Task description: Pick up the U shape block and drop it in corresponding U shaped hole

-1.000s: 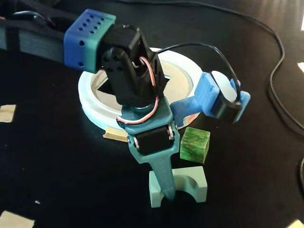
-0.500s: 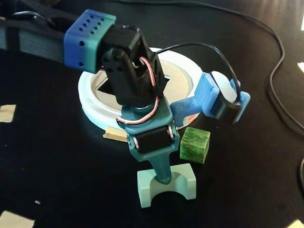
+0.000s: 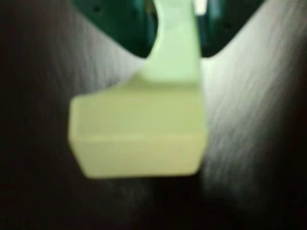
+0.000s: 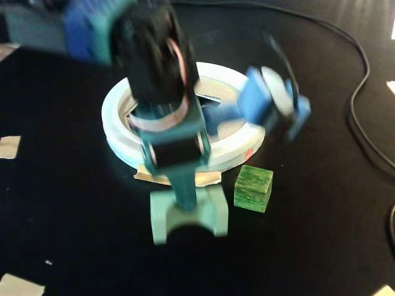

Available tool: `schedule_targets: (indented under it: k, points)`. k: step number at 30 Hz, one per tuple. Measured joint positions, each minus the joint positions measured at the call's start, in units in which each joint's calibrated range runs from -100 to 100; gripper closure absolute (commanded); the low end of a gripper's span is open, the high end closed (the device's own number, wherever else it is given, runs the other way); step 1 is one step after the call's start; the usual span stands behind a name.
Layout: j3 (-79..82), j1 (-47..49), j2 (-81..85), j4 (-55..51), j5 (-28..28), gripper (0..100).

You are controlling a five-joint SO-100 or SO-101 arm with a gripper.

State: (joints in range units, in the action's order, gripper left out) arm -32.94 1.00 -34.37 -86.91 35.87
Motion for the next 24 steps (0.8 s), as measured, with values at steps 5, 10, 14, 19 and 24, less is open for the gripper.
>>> schedule_targets:
  k: [5, 10, 14, 19, 24]
  points:
    - [0.00, 6.89, 9.63, -8.63, 5.18, 99]
    - [0.00, 21.98, 14.80, -12.12, 14.16, 99]
    - [0.00, 35.16, 15.07, -12.71, 21.15, 99]
    - [0.00, 47.65, 14.80, -12.71, 29.11, 99]
    - [-0.10, 50.65, 9.18, -9.41, 32.67, 99]
